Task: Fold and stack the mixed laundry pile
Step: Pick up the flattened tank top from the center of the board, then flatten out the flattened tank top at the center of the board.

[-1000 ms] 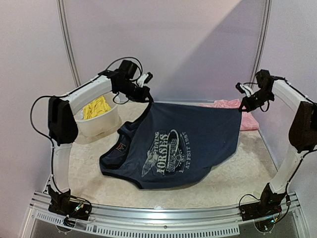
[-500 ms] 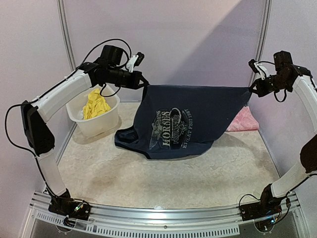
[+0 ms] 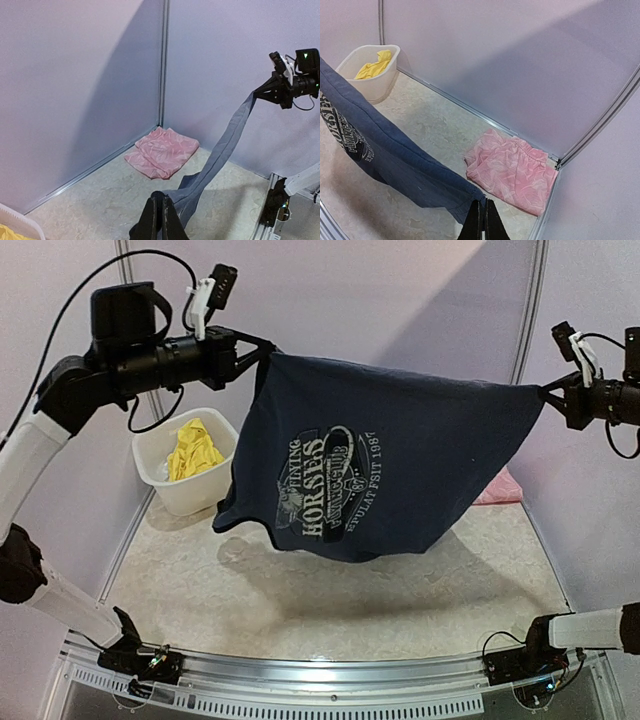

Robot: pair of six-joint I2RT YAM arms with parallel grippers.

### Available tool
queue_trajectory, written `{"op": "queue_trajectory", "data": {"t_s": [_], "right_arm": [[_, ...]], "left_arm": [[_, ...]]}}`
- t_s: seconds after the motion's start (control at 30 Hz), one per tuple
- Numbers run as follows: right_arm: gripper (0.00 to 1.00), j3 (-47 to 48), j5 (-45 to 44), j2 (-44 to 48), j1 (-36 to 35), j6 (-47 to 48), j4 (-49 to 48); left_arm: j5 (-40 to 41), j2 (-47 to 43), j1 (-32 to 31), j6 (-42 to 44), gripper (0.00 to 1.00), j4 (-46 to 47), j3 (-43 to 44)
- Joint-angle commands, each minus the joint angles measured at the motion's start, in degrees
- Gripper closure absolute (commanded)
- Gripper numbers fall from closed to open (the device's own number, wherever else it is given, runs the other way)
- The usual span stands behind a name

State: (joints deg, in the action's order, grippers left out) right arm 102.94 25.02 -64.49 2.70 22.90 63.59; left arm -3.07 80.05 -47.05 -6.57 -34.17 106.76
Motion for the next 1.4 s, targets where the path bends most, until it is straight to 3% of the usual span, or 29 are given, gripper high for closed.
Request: {"op": "queue_trajectory", "data": {"t_s": [0.0,0.37,0.47,0.57,0.63,0.7,0.9,1.1,1.37], "right_arm": [[1.00,1.0,4.7,5.9,0.3,4.0,3.9],[1.00,10.2,11.6,13.7,1.5,5.2,7.0],[1.00,10.3,11.8,14.4,1.8,4.4,6.8],[1.00,8.2,11.5,13.4,1.9,3.8,5.8],[1.00,5.5,10.4,12.4,1.8,3.2,4.3],[1.00,1.6,9.3,10.6,1.7,2.6,2.1],[1.00,-14.1,9.5,4.7,1.7,0.1,-7.7],[1.00,-31.1,8.8,-3.8,1.4,-3.4,-25.3],[1.00,-28.5,2.1,-27.9,0.3,-4.9,-35.1]], "left_arm": [[9.5,-4.0,-9.1,3.1,1.00,-1.3,-1.0],[32.2,-9.8,-36.2,12.8,1.00,-1.3,-1.5],[37.4,-6.9,-39.6,17.5,1.00,-1.3,1.1],[47.4,-4.2,-39.5,23.0,1.00,1.8,1.0],[54.1,-3.1,-37.6,27.3,1.00,6.4,-1.2],[55.1,-2.2,-32.5,27.4,1.00,8.0,-3.0],[42.0,4.0,-13.6,18.3,1.00,5.5,-10.2],[33.7,17.9,-5.3,13.4,1.00,8.9,-15.3],[28.3,33.6,0.7,10.3,1.00,10.9,-9.1]]}}
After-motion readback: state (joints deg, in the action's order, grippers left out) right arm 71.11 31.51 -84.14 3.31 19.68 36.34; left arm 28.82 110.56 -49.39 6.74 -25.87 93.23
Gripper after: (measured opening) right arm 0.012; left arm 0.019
